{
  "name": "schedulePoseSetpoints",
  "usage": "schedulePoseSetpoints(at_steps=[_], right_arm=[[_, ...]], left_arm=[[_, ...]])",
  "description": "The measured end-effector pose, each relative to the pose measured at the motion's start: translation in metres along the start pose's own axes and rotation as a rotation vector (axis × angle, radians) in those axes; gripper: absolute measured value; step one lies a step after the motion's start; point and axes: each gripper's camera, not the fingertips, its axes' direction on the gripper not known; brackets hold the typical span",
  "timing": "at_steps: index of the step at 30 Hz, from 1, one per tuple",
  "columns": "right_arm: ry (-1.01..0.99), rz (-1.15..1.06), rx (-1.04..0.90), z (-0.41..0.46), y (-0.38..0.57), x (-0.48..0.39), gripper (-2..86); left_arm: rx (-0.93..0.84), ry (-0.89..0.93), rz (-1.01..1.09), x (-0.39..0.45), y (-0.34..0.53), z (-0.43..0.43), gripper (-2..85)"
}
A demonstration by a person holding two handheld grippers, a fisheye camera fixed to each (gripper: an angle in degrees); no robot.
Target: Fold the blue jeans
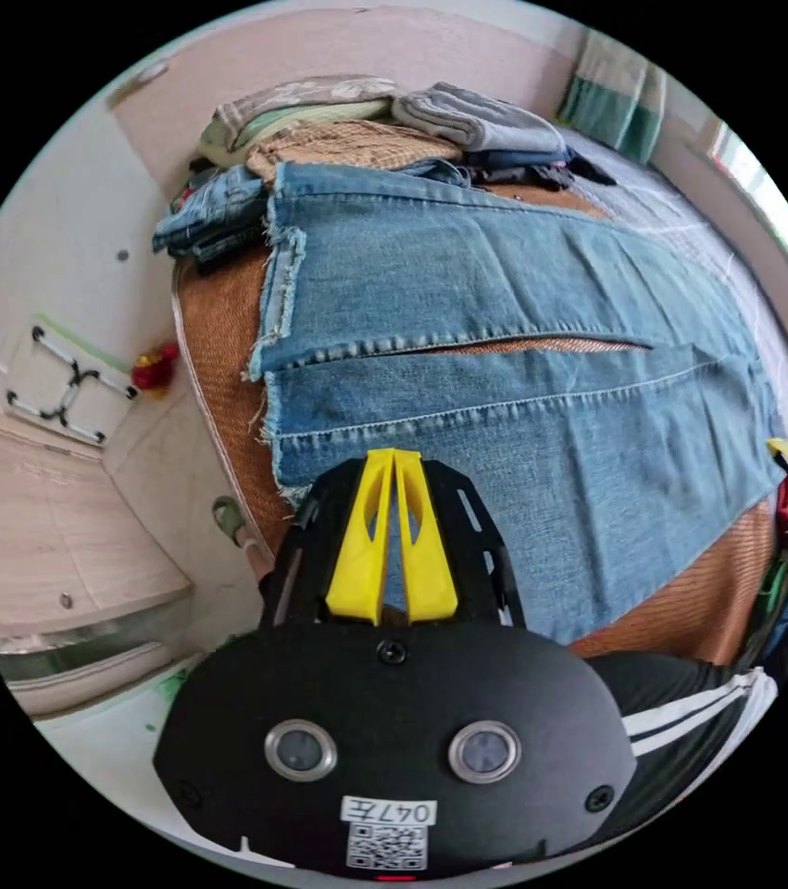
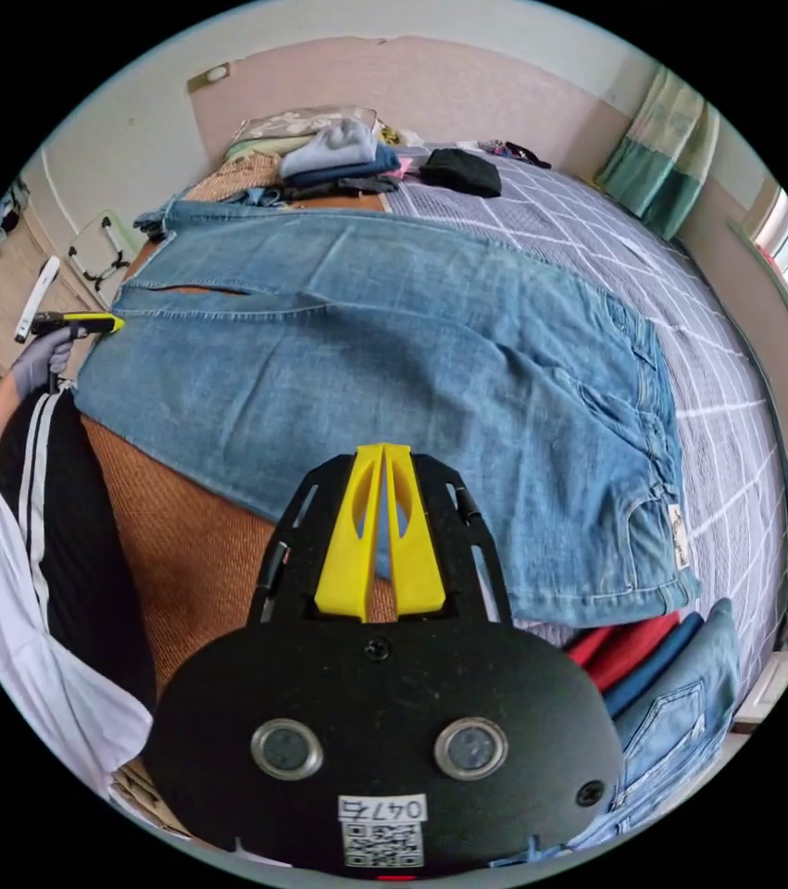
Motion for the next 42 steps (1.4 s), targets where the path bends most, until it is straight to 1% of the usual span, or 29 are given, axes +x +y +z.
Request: schedulePoseSetpoints(at_steps=[1,3,4,5,6,7,9,10,11,12,13,15,18,21,28,33,42], right_arm=[[-0.018,0.0,0.013,0.004,0.002,0.002,-0.6],[-0.2,-0.033,0.159,0.0,-0.01,0.008,-0.7],[-0.265,-0.056,0.216,-0.007,-0.017,0.009,-0.7],[-0.417,-0.12,0.346,-0.028,-0.032,0.009,-0.7],[-0.587,-0.209,0.489,-0.058,-0.046,0.011,-0.8],[-0.673,-0.263,0.565,-0.075,-0.051,0.012,-0.9],[-0.996,-0.51,0.852,-0.147,-0.058,0.022,-1.2],[-1.061,-0.574,0.911,-0.163,-0.056,0.025,-1.2],[-1.145,-0.683,1.005,-0.189,-0.049,0.031,-1.2],[-1.173,-0.76,1.082,-0.208,-0.039,0.038,-1.2],[-1.175,-0.792,1.117,-0.214,-0.033,0.041,-1.2],[-1.179,-0.879,1.213,-0.225,-0.007,0.057,-1.3],[-1.236,-0.909,1.272,-0.215,0.024,0.084,-1.2],[-1.277,-0.916,1.277,-0.199,0.049,0.114,-1.0],[-1.307,-0.942,1.223,-0.168,0.087,0.167,-0.8],[-1.353,-0.972,1.171,-0.146,0.105,0.2,-0.9],[-1.403,-1.009,1.158,-0.117,0.133,0.253,-1.3]], left_arm=[[-0.003,-0.041,0.024,0.009,-0.002,-0.004,-1.0],[-0.005,-0.158,0.089,0.034,-0.007,-0.019,-1.0],[-0.003,-0.168,0.092,0.036,-0.008,-0.023,-1.0],[0.002,-0.155,0.079,0.033,-0.01,-0.031,-1.0],[0.009,-0.104,0.042,0.022,-0.011,-0.039,-1.0],[0.013,-0.07,0.018,0.015,-0.012,-0.043,-1.0],[0.028,0.065,-0.068,-0.015,-0.012,-0.055,-1.0],[0.03,0.09,-0.081,-0.021,-0.012,-0.058,-1.0],[0.032,0.12,-0.098,-0.028,-0.013,-0.063,-1.0],[0.033,0.125,-0.1,-0.029,-0.015,-0.069,-1.0],[0.033,0.119,-0.096,-0.028,-0.016,-0.072,-1.0],[0.032,0.069,-0.067,-0.019,-0.02,-0.085,-1.0],[0.036,0.002,-0.024,-0.007,-0.025,-0.099,-1.0],[0.039,-0.025,-0.007,-0.002,-0.029,-0.112,-1.0],[0.044,0.016,-0.03,-0.015,-0.034,-0.134,-1.0],[0.044,0.0,-0.02,-0.015,-0.037,-0.15,-1.0],[0.044,-0.001,-0.018,-0.021,-0.04,-0.167,-1.0]])
